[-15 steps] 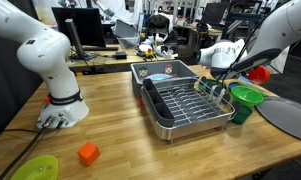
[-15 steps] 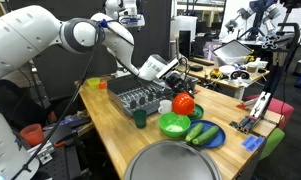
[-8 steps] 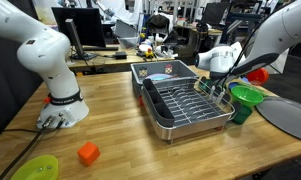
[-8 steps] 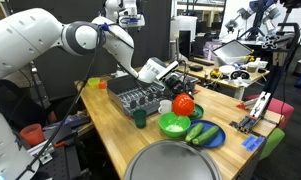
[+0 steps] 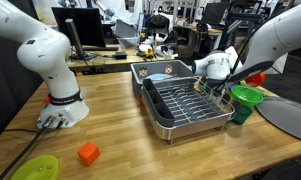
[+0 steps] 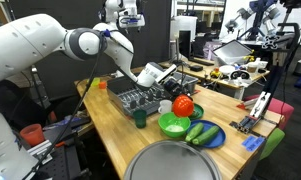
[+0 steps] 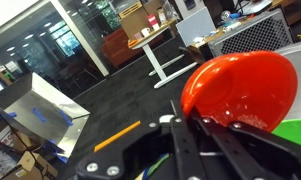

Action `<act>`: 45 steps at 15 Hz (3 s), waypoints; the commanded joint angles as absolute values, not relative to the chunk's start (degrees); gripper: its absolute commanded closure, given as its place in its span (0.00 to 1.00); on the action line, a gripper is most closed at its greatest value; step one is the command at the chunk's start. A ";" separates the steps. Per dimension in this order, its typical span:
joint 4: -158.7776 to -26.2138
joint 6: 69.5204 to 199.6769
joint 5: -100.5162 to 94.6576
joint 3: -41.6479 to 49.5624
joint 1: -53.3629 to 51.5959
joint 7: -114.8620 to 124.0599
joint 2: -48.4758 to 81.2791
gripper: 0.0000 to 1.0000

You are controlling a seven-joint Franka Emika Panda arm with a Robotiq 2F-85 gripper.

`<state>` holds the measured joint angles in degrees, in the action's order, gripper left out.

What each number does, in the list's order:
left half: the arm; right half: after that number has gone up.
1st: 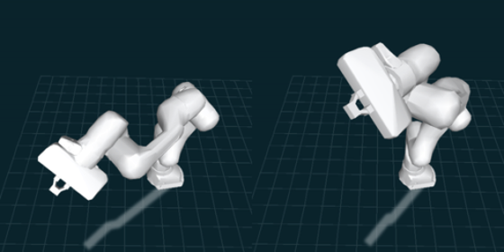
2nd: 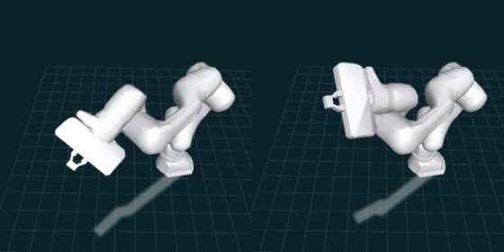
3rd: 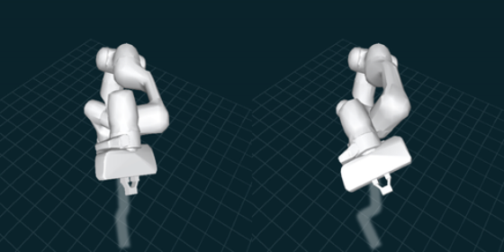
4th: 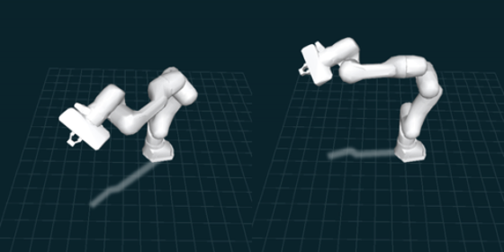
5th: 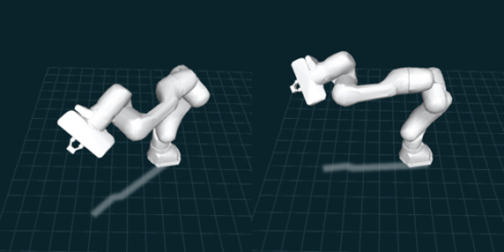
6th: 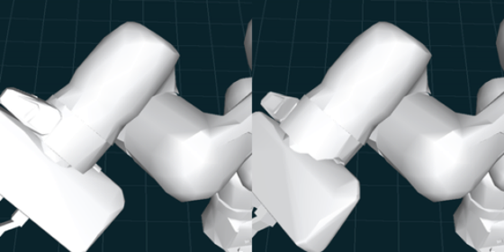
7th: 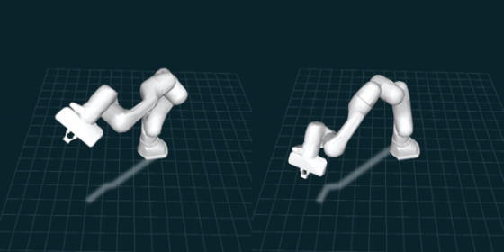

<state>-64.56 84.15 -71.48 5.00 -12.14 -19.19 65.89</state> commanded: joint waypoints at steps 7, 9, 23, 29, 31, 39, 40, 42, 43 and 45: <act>-61.83 80.38 -75.06 4.79 -12.66 -21.11 68.37 0.98; -61.79 80.37 -75.07 4.70 -12.56 -20.93 68.26 0.98; -62.72 80.95 -74.44 3.99 -12.28 -19.72 67.33 0.93; -63.48 80.53 -72.96 3.53 -11.46 -18.27 66.27 0.98; -63.64 80.58 -72.54 3.40 -11.13 -17.57 65.94 0.98; -63.45 79.95 -73.45 3.66 -11.96 -17.37 65.87 0.98; -63.30 79.76 -73.38 3.68 -12.02 -17.20 65.86 0.98; -62.90 78.22 -74.11 4.49 -12.60 -16.91 66.24 0.98; -62.78 77.39 -74.60 4.70 -12.82 -16.96 66.42 0.98; -62.71 76.06 -75.53 4.65 -13.27 -17.40 66.74 0.98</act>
